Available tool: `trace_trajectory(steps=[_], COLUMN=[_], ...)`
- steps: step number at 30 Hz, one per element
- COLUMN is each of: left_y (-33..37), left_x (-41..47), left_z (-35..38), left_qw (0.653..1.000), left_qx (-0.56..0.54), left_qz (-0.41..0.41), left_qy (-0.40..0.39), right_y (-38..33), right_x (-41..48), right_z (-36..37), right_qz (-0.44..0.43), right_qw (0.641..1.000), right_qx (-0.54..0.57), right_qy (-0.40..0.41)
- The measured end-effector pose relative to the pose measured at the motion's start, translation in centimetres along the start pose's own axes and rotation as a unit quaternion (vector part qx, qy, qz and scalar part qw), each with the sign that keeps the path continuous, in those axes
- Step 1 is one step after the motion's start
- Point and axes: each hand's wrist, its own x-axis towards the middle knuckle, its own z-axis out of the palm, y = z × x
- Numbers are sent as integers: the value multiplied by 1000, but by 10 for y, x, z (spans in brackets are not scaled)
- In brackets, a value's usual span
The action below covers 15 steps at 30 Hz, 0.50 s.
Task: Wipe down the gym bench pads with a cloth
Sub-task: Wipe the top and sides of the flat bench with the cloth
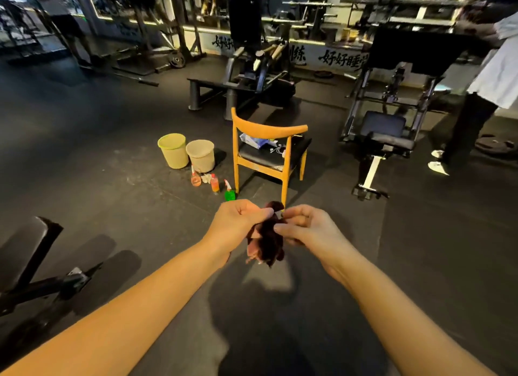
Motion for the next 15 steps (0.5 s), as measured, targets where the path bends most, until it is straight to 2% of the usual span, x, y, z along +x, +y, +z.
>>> trace_trajectory(steps=[4,7,11,15], left_y=[16,19,21,25], left_x=[52,98,159,204], left_z=[3,7,16,39], left_qw=[999,997,994,982], left_qx=[-40,-70,-68,-30], left_qz=[-12,-33,-34,-40], left_qy=[-3,14,79,181], right_y=[-18,-34,-48,-76], right_x=[67,121,202,270], right_z=[-17,-48,-110,-166], right_qz=[-49,-52,-18,-16], right_qw=[994,994,994,990], right_qx=[-93,-82,-34,-68], right_qy=[-1,-41,-100,-124])
